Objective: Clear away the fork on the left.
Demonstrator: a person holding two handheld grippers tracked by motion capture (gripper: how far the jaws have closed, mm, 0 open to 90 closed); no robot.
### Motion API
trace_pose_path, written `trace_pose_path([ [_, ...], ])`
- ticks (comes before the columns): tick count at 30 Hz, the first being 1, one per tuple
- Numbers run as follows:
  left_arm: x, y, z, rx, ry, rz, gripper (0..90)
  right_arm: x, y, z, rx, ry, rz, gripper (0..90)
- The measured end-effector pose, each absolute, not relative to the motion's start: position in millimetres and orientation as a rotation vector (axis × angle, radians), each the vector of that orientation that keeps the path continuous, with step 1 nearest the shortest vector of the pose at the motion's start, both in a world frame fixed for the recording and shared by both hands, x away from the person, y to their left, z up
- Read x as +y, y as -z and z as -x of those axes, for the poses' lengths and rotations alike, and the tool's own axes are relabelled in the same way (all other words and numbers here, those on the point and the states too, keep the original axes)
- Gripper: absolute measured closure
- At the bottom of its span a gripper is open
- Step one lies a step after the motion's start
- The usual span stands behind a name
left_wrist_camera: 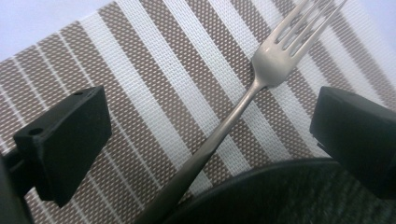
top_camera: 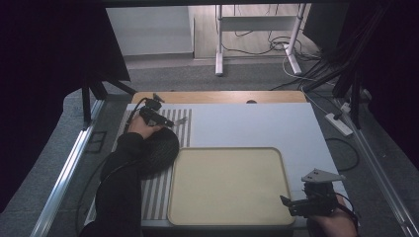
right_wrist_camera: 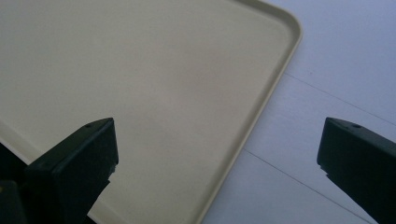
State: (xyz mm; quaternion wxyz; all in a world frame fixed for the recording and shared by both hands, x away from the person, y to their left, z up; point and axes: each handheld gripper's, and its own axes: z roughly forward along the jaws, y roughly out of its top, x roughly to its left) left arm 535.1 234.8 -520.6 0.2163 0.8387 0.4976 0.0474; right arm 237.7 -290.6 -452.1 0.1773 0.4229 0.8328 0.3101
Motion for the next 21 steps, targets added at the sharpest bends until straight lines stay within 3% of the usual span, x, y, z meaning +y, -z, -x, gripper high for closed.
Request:
trace_pose_path([
  [5, 227.2, 528.1, -538.0, 1.371, -0.158, -2.406, 0.4, -290.4, 452.1, -237.6, 2.36, -0.875, -1.192, 0.0],
  [10, 228.7, 524.1, -538.5, 1.361, -0.183, -2.438, 11.0, -290.2, 452.2, -237.6, 2.362, -0.872, -1.189, 0.0],
  [11, 232.0, 522.6, -538.7, 1.353, -0.183, -2.438, 19.8, -290.0, 452.1, -237.2, 2.363, -0.871, -1.185, 0.0],
  [13, 237.2, 521.0, -538.9, 1.351, -0.187, -2.429, 28.0, -289.9, 452.0, -237.2, 2.364, -0.867, -1.183, 0.0],
  [14, 240.8, 520.4, -538.9, 1.344, -0.19, -2.423, 28.0, -289.9, 452.0, -237.2, 2.364, -0.867, -1.183, 0.0],
  [21, 257.3, 519.5, -537.3, 1.334, -0.227, -2.381, 64.7, -289.6, 452.2, -237.1, 2.367, -0.869, -1.179, 0.0],
])
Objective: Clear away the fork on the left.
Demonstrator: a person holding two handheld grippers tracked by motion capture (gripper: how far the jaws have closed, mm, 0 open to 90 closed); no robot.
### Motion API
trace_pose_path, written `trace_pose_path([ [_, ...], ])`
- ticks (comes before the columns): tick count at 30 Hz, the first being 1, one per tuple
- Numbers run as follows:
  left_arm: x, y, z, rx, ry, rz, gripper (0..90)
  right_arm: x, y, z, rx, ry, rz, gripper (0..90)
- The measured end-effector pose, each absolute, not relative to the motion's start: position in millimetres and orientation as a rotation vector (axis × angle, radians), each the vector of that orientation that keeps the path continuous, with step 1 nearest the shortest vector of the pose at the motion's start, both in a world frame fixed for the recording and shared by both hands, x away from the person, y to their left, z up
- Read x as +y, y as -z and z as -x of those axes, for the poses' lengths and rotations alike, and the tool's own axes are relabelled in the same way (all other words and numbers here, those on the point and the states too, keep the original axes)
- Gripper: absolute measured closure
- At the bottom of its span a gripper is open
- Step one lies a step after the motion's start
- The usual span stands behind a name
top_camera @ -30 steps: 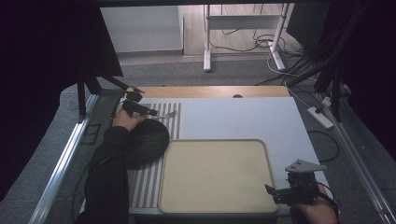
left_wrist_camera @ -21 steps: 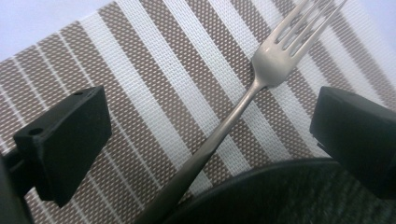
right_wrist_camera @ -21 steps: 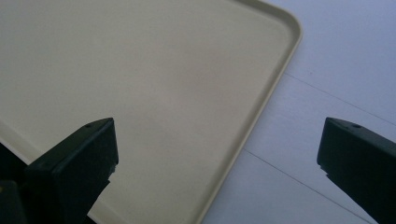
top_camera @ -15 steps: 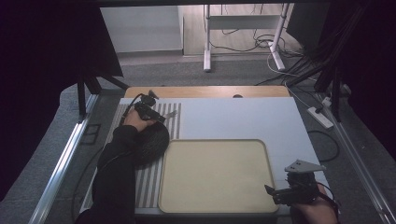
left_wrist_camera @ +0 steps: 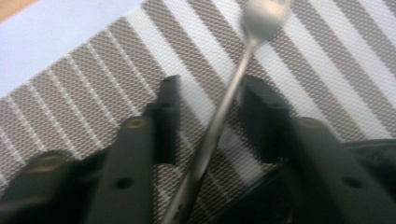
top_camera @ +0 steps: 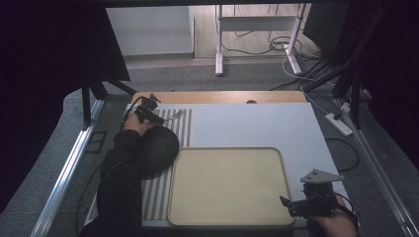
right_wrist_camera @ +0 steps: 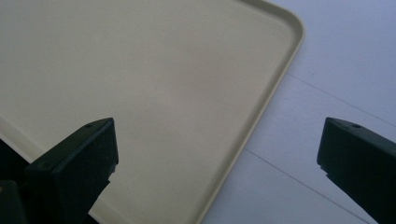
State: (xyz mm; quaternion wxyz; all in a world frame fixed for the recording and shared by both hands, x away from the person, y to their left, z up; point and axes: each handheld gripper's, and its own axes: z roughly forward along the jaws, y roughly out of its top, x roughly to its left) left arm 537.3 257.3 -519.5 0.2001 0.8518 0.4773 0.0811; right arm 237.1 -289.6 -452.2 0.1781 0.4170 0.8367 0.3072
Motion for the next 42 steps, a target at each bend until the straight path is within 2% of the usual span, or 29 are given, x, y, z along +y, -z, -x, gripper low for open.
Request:
trace_pose_path([
  [1, 257.8, 519.3, -536.6, 1.308, -0.222, -2.392, 76.4, -289.5, 452.4, -237.2, 2.367, -0.87, -1.179, 0.0],
  [6, 255.9, 518.5, -537.1, 1.265, -0.232, -2.429, 84.8, -289.2, 452.4, -237.2, 2.369, -0.868, -1.176, 0.0],
  [9, 252.2, 518.0, -533.6, 1.21, -0.326, -2.482, 85.1, -289.4, 452.3, -237.2, 2.368, -0.871, -1.177, 0.0],
  [16, 262.8, 505.8, -530.1, 1.216, -0.384, -2.479, 85.1, -289.7, 452.2, -237.3, 2.369, -0.871, -1.178, 0.0],
  [22, 272.9, 488.4, -523.8, 1.224, -0.484, -2.538, 85.2, -289.1, 452.5, -237.4, 2.37, -0.868, -1.176, 0.0],
  [25, 279.0, 482.6, -520.8, 1.236, -0.472, -2.541, 85.2, -289.0, 452.5, -237.3, 2.37, -0.867, -1.177, 0.0],
  [32, 284.6, 475.6, -510.2, 1.264, -0.346, -2.488, 85.1, -289.2, 452.3, -237.3, 2.367, -0.869, -1.177, 0.0],
  [42, 281.2, 478.8, -482.2, 1.255, -0.227, -2.431, 85.1, -289.0, 452.2, -237.0, 2.366, -0.869, -1.176, 0.0],
])
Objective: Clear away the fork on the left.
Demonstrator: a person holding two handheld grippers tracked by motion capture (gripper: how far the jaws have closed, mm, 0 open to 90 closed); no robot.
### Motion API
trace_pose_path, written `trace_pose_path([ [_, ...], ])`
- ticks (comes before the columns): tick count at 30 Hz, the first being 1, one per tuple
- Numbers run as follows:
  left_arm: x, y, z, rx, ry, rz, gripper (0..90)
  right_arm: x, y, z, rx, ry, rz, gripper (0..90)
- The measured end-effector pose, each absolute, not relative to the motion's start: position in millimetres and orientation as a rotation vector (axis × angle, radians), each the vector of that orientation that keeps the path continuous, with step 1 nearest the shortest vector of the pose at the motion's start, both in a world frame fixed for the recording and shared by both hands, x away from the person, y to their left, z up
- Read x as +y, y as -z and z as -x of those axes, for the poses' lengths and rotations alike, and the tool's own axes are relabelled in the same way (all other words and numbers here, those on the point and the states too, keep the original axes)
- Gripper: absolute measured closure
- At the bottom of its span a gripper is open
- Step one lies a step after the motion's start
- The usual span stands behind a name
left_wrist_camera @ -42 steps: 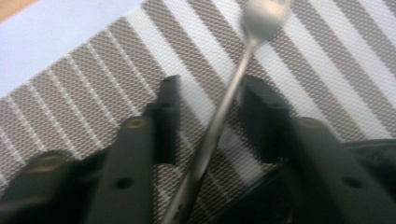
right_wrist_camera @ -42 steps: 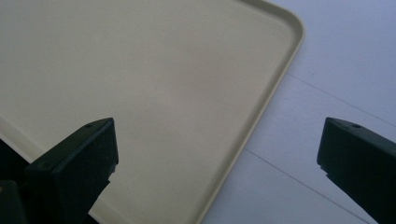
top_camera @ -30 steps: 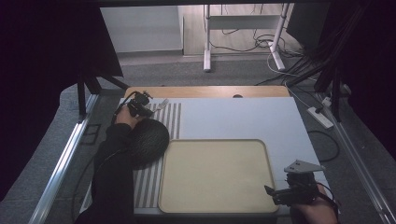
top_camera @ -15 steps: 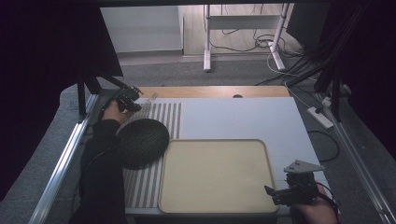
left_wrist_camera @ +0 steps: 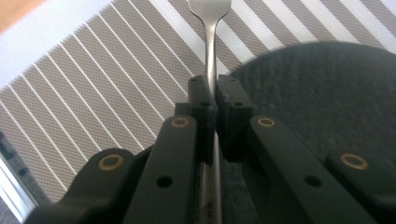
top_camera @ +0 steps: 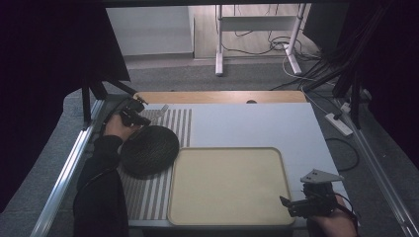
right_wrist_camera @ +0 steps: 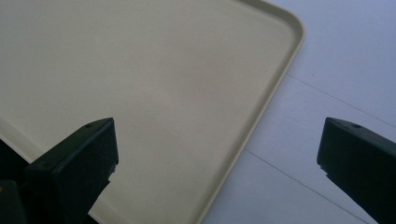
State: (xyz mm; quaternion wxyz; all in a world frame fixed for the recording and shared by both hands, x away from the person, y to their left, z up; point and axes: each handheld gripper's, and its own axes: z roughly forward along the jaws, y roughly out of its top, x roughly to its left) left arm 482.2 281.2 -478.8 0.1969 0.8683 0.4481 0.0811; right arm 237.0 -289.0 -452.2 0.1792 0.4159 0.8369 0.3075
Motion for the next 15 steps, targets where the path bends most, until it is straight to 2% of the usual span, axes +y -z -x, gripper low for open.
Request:
trace_pose_path([
  [15, 275.1, 480.5, -437.3, 1.249, -0.138, -2.386, 85.0, -288.4, 451.8, -236.5, 2.367, -0.861, -1.167, 0.0],
])
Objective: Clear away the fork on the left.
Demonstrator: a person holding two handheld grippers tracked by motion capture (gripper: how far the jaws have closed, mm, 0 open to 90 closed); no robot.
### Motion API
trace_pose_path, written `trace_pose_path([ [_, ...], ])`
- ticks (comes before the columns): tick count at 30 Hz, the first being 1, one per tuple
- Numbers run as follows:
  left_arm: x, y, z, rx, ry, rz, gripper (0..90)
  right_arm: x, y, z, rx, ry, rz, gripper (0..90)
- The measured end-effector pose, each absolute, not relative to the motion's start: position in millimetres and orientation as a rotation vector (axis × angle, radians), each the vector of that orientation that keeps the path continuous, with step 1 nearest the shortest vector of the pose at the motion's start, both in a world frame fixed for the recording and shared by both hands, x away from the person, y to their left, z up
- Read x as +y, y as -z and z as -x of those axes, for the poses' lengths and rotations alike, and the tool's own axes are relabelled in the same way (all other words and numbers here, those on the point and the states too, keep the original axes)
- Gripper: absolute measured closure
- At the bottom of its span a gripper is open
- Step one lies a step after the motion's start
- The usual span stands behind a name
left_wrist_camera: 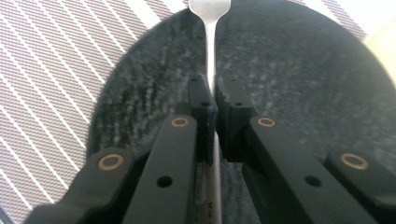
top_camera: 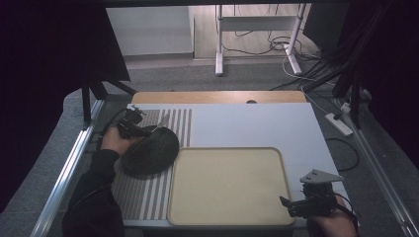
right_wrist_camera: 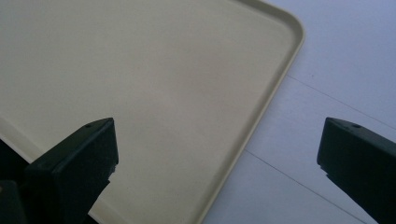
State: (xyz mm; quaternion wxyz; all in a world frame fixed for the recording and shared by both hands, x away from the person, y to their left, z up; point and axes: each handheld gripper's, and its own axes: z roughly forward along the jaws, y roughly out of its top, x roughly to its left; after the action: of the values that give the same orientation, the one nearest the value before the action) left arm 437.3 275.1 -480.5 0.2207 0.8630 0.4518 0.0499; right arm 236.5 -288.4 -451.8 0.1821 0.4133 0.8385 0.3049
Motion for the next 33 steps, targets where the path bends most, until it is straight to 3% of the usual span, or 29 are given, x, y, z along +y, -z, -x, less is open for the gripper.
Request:
trace_pose_path([
  [33, 218.2, 474.6, -320.6, 1.27, -0.056, -2.332, 84.9, -286.9, 451.6, -235.1, 2.366, -0.858, -1.144, 0.0],
])
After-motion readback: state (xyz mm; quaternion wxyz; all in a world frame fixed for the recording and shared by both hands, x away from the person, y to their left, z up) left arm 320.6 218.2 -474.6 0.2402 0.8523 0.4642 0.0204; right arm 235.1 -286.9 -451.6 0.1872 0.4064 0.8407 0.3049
